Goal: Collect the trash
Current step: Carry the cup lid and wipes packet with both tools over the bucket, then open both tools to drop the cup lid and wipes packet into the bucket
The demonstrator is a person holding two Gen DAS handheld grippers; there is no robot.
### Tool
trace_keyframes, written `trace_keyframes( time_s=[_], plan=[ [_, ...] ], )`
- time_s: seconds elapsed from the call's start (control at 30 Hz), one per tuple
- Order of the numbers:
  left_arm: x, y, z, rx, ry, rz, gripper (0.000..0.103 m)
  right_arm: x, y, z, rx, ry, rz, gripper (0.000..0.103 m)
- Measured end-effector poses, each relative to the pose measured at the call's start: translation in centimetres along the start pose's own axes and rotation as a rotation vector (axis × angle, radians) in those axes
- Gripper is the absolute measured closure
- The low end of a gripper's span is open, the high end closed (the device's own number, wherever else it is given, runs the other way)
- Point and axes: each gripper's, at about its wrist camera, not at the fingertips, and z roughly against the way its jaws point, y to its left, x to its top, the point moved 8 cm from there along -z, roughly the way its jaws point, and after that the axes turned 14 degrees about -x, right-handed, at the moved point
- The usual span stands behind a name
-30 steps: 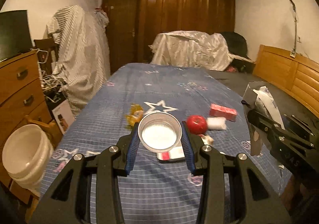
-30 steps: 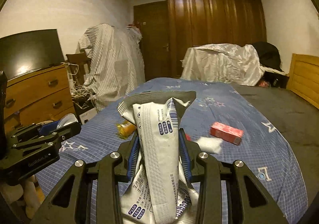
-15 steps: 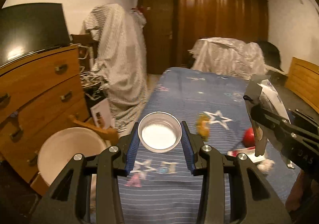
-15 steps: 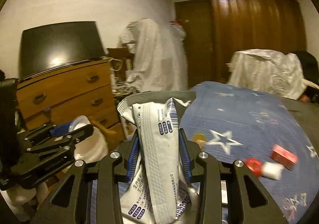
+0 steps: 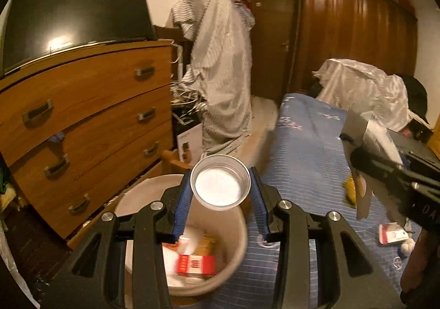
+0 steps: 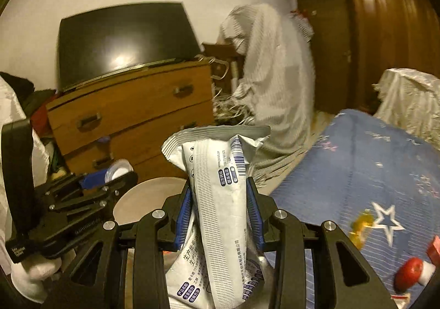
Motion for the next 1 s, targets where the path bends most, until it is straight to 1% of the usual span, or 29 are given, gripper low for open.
trace_keyframes(
  time_s=[0.1,0.13,0.2,0.23,0.3,0.37,0.57,0.73,1.0],
  plan=[
    [0.0,2.5,-0.5,0.017,0.026,0.018,0.064,0.4,3.2,-3.6,0.043,0.067,0.027,0.065],
    [-0.2,3.4,-0.9,0.02,0.042,0.029,0.064,0.1,3.3,-4.6,0.056,0.085,0.028,0.065],
    [-0.4,5.2,-1.8,0.031,0.072,0.046,0.064,0.2,5.3,-7.0,0.092,0.143,0.041,0.065],
    [-0.6,5.8,-2.3,0.028,0.088,0.054,0.064,-0.3,5.2,-7.5,0.101,0.161,0.045,0.065],
    [-1.1,7.3,-3.4,0.031,0.123,0.067,0.064,-0.6,6.2,-9.1,0.116,0.197,0.059,0.065],
    [-1.7,8.3,-4.1,0.028,0.147,0.08,0.064,-0.9,7.8,-11.1,0.144,0.253,0.068,0.065],
    [-3.2,10.8,-5.7,0.032,0.188,0.115,0.064,-2.3,9.7,-15.0,0.171,0.348,0.063,0.065],
    [-4.1,12.3,-6.5,0.038,0.203,0.129,0.064,-3.8,10.3,-16.4,0.185,0.384,0.062,0.065],
    [-4.3,13.1,-7.0,0.036,0.21,0.136,0.064,-4.3,10.8,-17.1,0.188,0.386,0.076,0.064]
  ],
)
